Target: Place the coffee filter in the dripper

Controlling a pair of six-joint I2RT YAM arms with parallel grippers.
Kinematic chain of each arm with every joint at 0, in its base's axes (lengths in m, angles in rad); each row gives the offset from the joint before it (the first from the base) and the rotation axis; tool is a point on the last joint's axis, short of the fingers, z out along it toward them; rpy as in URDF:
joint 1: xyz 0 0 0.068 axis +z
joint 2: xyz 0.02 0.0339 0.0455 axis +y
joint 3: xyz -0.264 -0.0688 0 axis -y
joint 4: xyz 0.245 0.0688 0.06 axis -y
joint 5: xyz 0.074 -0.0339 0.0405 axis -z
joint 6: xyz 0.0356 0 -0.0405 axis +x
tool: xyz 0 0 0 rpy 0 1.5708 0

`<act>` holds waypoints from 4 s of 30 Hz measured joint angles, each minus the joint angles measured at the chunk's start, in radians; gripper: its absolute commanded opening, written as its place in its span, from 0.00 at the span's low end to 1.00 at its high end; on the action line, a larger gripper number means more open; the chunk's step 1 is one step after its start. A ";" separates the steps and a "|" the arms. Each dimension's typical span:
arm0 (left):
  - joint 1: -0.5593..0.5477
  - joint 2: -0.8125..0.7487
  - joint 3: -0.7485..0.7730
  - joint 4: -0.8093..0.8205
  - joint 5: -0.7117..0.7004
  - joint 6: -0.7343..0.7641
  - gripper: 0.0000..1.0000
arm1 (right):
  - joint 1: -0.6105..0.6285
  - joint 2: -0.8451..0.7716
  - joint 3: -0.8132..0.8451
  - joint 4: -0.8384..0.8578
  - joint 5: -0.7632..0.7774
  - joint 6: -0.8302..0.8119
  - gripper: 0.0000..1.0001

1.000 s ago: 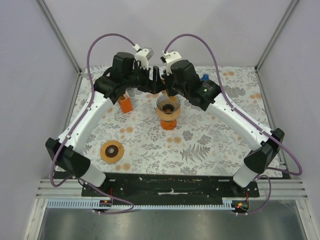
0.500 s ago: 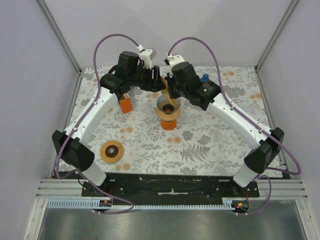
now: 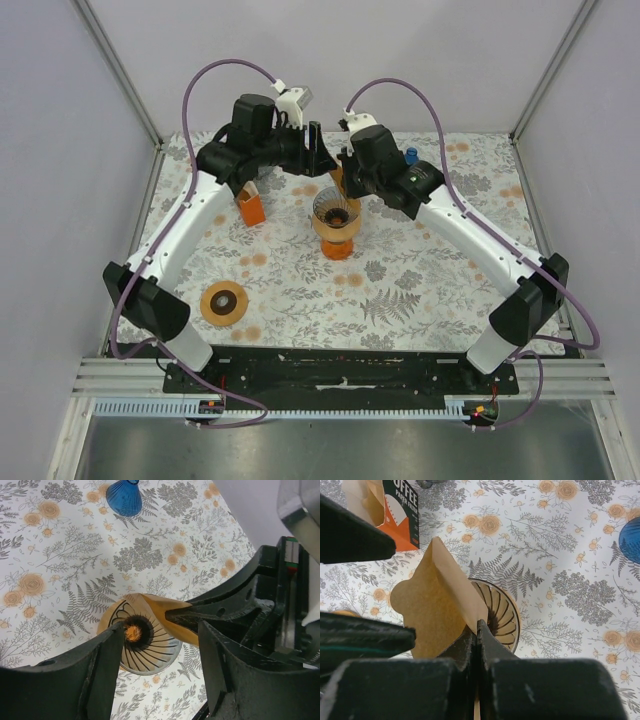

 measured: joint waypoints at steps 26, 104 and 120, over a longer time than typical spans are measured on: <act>-0.023 0.043 -0.077 -0.043 -0.077 0.063 0.02 | -0.027 -0.059 -0.034 0.044 -0.064 -0.022 0.13; -0.024 0.013 -0.079 -0.095 -0.132 0.095 0.02 | 0.166 -0.172 -0.352 0.467 0.437 -0.393 0.32; -0.024 0.006 -0.087 -0.094 -0.130 0.095 0.02 | 0.157 -0.121 -0.291 0.429 0.252 -0.395 0.14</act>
